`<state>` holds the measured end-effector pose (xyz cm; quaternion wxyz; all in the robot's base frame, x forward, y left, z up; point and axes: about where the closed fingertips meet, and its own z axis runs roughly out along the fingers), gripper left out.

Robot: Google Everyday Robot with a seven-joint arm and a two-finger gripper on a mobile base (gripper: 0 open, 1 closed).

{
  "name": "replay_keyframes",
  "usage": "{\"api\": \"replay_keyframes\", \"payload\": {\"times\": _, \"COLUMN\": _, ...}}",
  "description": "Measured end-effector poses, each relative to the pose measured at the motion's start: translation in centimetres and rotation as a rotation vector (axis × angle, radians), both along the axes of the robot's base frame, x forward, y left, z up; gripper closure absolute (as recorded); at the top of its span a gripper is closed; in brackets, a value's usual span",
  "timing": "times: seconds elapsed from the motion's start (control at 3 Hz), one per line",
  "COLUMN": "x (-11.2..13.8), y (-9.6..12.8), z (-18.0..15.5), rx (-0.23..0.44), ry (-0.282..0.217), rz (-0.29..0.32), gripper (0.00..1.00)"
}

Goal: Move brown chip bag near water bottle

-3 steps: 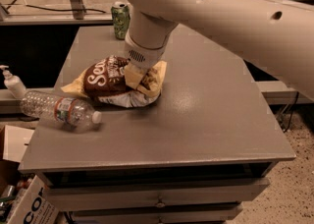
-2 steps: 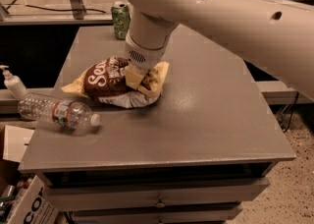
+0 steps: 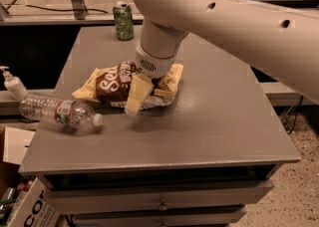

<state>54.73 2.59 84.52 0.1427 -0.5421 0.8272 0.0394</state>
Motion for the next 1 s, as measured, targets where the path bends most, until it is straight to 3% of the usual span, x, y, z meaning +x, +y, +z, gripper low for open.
{"api": "replay_keyframes", "payload": {"times": 0.33, "x": -0.4, "y": -1.3, "z": 0.2, "rx": 0.036, "ry": 0.039, "rz": 0.008, "gripper": 0.0}}
{"api": "replay_keyframes", "payload": {"times": 1.0, "x": -3.2, "y": -4.3, "z": 5.2, "rx": 0.26, "ry": 0.068, "rz": 0.111, "gripper": 0.0}}
